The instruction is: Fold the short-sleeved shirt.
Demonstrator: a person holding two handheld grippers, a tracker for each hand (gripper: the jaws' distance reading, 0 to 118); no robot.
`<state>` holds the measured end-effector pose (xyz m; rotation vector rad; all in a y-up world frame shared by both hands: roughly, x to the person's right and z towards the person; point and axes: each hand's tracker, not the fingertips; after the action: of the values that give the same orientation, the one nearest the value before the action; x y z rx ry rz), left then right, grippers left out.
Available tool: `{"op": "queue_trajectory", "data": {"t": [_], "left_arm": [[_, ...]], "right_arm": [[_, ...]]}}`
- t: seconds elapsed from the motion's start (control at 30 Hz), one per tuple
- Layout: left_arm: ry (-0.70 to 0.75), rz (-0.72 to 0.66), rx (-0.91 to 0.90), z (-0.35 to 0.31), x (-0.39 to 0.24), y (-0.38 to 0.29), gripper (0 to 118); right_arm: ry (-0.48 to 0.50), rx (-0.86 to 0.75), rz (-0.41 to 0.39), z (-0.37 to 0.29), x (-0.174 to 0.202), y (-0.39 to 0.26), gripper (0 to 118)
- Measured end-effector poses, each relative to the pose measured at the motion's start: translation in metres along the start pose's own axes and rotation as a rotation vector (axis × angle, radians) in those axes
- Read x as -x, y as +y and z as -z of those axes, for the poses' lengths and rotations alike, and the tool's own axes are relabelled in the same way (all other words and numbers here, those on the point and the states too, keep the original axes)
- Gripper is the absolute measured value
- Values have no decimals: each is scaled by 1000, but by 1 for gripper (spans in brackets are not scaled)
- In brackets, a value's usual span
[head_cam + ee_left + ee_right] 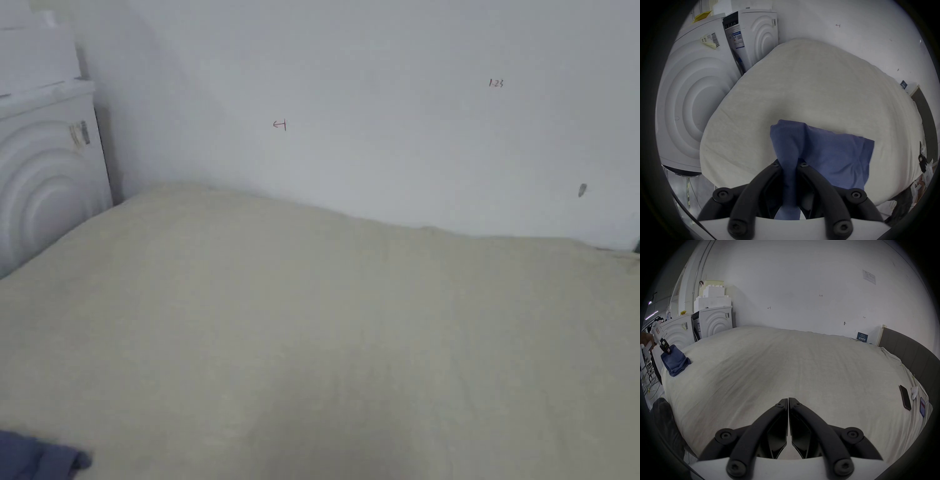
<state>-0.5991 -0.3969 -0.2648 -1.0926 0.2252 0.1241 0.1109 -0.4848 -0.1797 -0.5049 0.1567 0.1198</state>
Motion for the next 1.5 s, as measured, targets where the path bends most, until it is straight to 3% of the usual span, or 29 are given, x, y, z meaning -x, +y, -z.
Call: {"op": "queue_trajectory", "data": {"t": [0.17,0.23,0.3,0.37,0.43,0.53,0.73,0.9,1.07,1.17,1.33,1.5], "left_arm": [[28,5,-4,7,-14,-8,12],[45,2,-11,7,-16,-12,19],[75,14,-23,3,-20,-16,39],[121,27,-38,4,-5,-13,70],[161,37,-90,-9,-8,-14,83],[187,64,-207,-25,-13,-15,83],[163,105,-467,-51,-83,-35,83],[63,148,-617,-57,-177,-63,81],[-19,161,-734,-61,-273,-90,73],[-92,125,-791,-54,-309,-97,40],[-124,136,-881,-66,-365,-105,3],[-163,125,-936,-78,-396,-109,0]], "right_arm": [[-6,4,20,1,0,0,1],[-9,4,26,1,0,0,1],[-8,1,32,1,-1,1,1],[-6,-1,33,0,-2,1,1],[-5,-9,34,-2,-3,3,1],[-5,-23,41,-5,-6,6,1],[-16,-54,67,-7,-17,13,1],[-52,-85,99,-11,-34,22,1],[-103,-131,126,-13,-54,36,1],[-128,-158,149,-14,-65,46,1],[-160,-197,163,-14,-78,60,1],[-191,-229,174,-16,-87,67,1]]}}
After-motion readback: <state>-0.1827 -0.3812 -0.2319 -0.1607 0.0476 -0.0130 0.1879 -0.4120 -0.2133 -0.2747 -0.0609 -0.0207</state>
